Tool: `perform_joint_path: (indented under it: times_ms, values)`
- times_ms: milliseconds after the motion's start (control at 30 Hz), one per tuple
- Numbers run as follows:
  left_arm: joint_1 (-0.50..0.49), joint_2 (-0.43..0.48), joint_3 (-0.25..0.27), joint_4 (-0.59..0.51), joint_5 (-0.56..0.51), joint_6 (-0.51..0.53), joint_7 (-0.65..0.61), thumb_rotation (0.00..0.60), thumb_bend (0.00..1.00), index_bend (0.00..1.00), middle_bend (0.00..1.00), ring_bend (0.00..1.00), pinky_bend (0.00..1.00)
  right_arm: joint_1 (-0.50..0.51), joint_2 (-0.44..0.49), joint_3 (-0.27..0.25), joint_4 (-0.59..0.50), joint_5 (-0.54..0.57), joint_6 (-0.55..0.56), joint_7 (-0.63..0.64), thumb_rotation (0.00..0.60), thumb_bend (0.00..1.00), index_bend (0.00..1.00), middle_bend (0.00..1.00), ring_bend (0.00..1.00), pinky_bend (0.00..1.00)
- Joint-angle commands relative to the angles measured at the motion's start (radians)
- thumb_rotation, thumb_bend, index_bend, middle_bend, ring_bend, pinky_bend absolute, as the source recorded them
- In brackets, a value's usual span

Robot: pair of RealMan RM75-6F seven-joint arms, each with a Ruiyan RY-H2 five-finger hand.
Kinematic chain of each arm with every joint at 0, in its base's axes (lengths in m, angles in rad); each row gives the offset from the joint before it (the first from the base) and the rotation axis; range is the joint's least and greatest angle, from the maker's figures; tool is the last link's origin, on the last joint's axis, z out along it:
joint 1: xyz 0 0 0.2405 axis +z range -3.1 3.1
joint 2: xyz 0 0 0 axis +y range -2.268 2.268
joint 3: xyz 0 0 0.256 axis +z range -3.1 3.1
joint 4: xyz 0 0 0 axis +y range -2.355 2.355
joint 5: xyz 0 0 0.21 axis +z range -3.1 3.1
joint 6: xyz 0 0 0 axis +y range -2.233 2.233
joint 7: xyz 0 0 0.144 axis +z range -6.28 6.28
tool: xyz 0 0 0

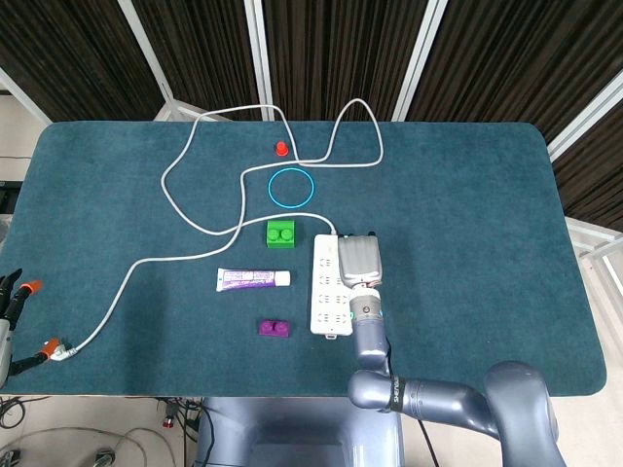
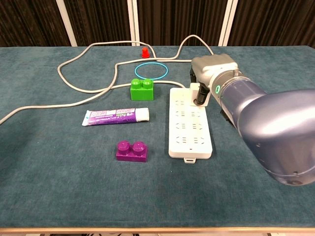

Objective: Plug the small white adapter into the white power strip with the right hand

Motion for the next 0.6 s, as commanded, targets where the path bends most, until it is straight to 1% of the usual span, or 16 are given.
perform_joint_path:
  times_ms: [33,300,600]
  values:
    - [0.001,0.001,0.000,0.001,0.001,0.002,-0.002,0.600,0.17,0.19,0.00,0.00,0.11,0.003,-0.007,0.001,0.008,-0.003,-0.003,-0.002,0.600,0.47,1.00,0.79,0.75,0.39]
    - [-0.001,0.001,0.000,0.004,-0.002,-0.003,-0.004,0.600,0.17,0.19,0.00,0.00,0.11,0.007,-0.023,0.007,0.040,0.000,-0.015,-0.010,0.600,0.47,1.00,0.79,0.75,0.39]
    - [-0.002,0.002,-0.001,0.005,-0.002,-0.005,-0.006,0.600,0.17,0.19,0.00,0.00,0.11,-0.004,-0.022,0.004,0.034,-0.001,-0.017,-0.012,0.600,0.47,1.00,0.80,0.76,0.40]
